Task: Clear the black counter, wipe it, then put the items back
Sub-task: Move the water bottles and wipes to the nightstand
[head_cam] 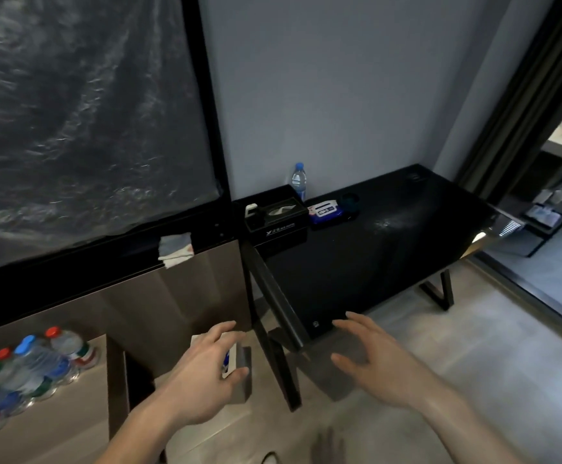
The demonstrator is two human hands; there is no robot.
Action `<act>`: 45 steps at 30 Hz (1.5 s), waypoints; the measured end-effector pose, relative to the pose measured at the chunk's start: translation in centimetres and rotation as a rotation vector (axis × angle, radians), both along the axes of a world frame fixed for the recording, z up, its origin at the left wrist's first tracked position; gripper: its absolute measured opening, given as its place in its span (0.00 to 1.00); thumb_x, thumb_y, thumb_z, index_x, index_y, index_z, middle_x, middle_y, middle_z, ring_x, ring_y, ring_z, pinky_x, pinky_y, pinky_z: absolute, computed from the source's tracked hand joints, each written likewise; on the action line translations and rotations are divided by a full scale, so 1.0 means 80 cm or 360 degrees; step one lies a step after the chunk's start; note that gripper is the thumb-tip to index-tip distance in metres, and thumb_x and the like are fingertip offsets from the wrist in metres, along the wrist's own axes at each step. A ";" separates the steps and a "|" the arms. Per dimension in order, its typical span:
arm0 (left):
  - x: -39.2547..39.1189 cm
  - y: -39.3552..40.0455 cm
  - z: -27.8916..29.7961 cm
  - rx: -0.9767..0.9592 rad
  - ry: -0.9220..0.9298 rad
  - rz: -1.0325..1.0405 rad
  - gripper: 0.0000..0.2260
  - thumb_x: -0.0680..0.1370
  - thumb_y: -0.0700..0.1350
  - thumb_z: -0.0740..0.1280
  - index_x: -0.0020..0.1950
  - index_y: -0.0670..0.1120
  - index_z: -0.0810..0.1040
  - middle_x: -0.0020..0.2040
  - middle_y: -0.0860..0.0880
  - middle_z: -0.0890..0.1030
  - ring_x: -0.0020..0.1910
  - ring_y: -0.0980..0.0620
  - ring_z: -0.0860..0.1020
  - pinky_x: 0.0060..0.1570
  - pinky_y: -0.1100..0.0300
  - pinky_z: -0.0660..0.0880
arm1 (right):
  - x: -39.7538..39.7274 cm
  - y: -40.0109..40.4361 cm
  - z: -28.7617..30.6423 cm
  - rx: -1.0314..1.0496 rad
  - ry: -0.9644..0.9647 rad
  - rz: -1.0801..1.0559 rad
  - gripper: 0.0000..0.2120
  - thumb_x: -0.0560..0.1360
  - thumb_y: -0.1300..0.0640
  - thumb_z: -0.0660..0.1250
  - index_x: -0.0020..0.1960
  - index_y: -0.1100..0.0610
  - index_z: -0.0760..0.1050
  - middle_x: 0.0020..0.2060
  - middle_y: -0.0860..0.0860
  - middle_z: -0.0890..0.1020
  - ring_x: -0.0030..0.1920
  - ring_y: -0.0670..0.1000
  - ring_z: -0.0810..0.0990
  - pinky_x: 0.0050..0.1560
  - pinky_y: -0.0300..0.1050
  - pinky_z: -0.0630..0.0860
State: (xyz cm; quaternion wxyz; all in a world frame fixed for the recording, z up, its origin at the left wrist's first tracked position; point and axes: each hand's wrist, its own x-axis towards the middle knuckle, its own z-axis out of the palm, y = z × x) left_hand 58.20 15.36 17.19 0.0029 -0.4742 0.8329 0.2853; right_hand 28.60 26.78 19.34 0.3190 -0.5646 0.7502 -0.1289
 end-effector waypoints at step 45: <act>-0.532 -0.477 -0.083 0.0049 0.0000 0.0445 0.30 0.76 0.56 0.72 0.77 0.57 0.68 0.78 0.58 0.61 0.73 0.55 0.70 0.73 0.57 0.68 | -0.565 -0.503 -0.106 0.0337 -0.0059 0.0276 0.30 0.80 0.43 0.69 0.79 0.43 0.65 0.79 0.43 0.61 0.78 0.45 0.63 0.77 0.41 0.59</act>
